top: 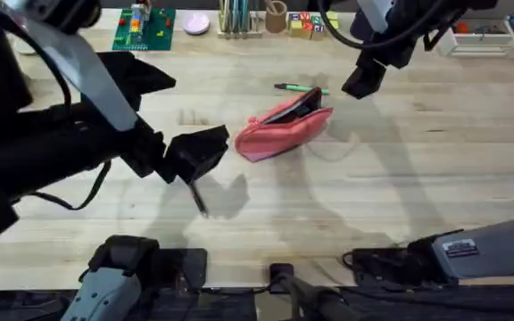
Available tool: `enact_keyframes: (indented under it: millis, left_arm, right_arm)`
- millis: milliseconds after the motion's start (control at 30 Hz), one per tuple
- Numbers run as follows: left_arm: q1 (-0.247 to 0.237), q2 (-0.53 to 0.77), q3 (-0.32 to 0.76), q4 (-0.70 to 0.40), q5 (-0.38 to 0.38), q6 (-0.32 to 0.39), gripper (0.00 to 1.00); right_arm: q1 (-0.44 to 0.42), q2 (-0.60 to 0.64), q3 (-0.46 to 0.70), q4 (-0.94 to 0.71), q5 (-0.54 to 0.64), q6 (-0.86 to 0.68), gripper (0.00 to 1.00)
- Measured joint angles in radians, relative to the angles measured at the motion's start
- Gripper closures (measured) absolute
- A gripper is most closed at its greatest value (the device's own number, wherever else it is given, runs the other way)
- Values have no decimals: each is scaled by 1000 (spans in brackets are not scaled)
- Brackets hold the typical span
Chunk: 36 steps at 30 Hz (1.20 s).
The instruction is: Unzip the bag, pick up the pens from the table one at a time and place them inside, then zip the bag closed.
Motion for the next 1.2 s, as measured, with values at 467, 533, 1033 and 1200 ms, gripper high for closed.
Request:
enact_keyframes:
  millis: [467,533,1033,1200]
  left_arm:
    - [0,0,0,0,0,0,7]
    - [0,0,0,0,0,0,8]
    - [0,0,0,0,0,0,7]
    - [0,0,0,0,0,0,7]
  right_arm:
    - [0,7,0,122,0,-50,9]
    - [0,22,0,155,0,-56,10]
    - [-55,235,1,204,-2,-143,7]
    - [-55,292,1,205,-40,-172,9]
